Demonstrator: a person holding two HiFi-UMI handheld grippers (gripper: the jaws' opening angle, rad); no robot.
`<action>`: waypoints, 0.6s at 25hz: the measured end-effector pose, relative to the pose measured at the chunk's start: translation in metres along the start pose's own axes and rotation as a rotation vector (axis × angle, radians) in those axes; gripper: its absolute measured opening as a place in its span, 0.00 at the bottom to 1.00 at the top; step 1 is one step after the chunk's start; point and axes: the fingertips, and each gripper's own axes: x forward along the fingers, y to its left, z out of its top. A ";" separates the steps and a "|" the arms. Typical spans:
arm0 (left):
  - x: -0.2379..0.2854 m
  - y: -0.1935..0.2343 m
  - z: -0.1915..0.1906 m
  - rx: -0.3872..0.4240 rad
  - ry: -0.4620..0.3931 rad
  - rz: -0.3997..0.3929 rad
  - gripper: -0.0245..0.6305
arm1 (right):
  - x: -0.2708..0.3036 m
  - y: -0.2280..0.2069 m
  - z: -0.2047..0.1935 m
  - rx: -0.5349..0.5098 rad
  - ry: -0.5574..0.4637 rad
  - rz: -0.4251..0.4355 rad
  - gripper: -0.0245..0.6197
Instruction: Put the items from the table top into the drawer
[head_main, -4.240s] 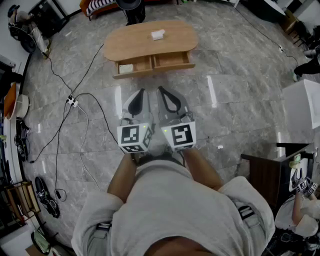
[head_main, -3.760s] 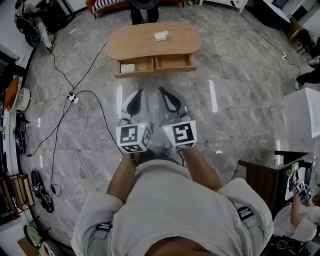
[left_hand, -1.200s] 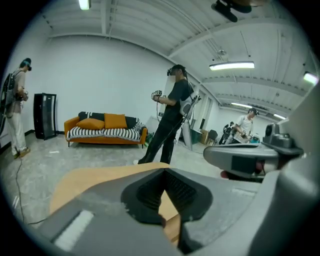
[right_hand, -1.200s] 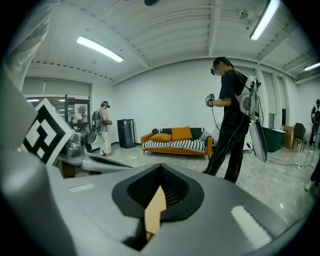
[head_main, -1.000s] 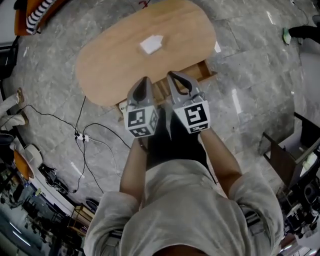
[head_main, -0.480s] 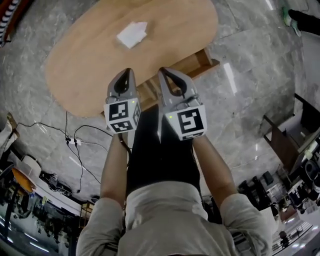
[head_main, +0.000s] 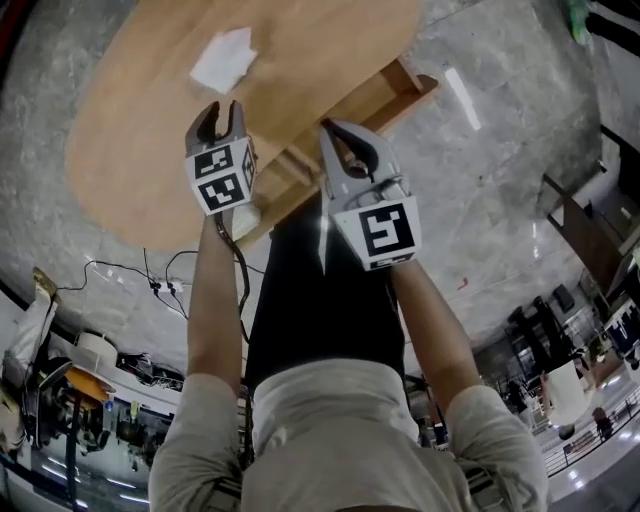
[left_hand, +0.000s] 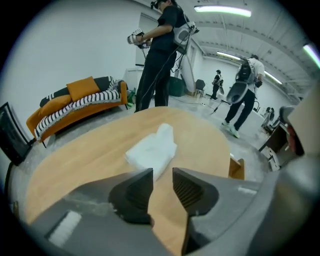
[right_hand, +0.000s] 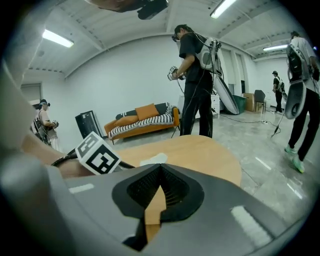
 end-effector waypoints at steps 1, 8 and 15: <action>0.009 0.004 -0.004 -0.027 0.027 -0.001 0.24 | 0.000 -0.001 0.000 0.002 0.006 -0.004 0.05; 0.044 0.015 -0.014 -0.045 0.113 -0.016 0.33 | -0.004 -0.005 -0.009 0.051 0.048 -0.021 0.05; 0.046 0.016 -0.008 -0.057 0.100 -0.055 0.11 | 0.000 -0.007 -0.007 0.046 0.043 -0.015 0.05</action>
